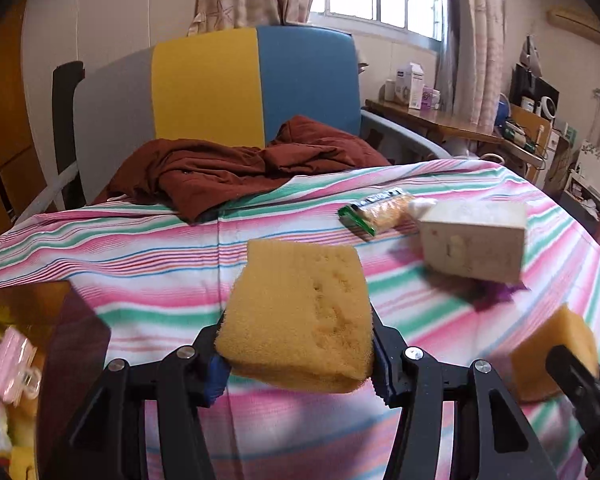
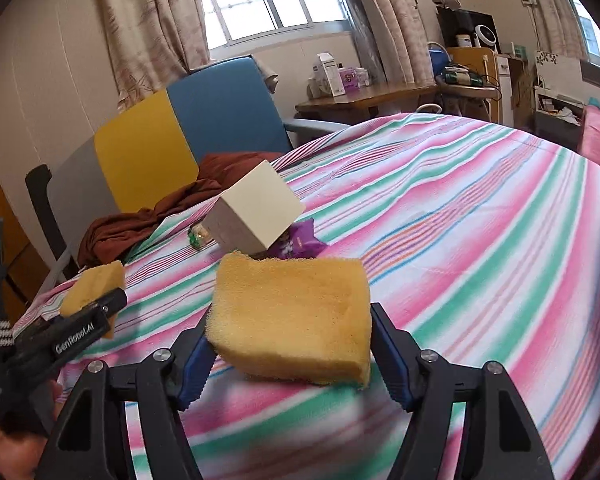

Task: Organize objects
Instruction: 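Carry both yellow sponges toward the gold tray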

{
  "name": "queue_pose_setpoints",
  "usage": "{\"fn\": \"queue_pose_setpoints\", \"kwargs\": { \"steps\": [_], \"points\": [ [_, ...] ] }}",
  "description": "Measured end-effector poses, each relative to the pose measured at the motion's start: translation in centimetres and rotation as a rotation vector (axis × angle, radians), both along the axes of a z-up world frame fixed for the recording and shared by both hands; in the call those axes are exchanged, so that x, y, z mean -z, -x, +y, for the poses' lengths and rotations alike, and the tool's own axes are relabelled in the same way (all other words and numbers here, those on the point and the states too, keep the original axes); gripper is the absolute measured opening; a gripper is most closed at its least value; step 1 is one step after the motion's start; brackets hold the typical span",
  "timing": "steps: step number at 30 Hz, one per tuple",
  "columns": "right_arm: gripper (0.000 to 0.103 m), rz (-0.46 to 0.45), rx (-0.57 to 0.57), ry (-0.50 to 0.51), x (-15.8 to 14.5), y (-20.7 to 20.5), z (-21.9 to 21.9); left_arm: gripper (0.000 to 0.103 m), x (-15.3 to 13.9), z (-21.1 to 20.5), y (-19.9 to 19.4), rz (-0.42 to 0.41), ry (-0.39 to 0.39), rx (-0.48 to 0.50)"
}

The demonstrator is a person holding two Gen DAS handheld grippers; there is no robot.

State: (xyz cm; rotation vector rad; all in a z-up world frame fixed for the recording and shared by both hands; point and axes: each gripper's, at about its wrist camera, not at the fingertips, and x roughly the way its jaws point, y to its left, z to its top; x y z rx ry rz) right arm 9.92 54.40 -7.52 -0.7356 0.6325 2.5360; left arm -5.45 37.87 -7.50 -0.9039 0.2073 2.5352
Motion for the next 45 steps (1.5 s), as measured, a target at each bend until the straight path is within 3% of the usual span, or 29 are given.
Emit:
{"fn": "queue_pose_setpoints", "kwargs": {
  "steps": [6,15,28,33,45],
  "points": [
    [0.072,-0.033,-0.025,0.034,0.2,-1.6,-2.0,0.057,-0.5,-1.7,-3.4,0.016,-0.025,0.033],
    [0.072,0.005,-0.072,0.051,-2.0,-3.1,-4.8,0.057,-2.0,-5.2,-7.9,0.004,-0.093,0.100],
    [0.071,0.028,-0.186,0.047,-4.2,-3.1,-9.4,0.057,-5.2,-13.3,-11.4,-0.025,-0.219,0.081],
    [0.071,0.041,-0.285,0.043,-5.4,-2.3,-12.4,0.057,-6.4,-17.9,-11.8,-0.006,-0.253,0.015],
    [0.071,0.053,-0.602,-0.007,-7.7,0.5,-22.6,0.057,-5.1,-27.6,-9.9,-0.073,-0.297,-0.211]
  ]
}}
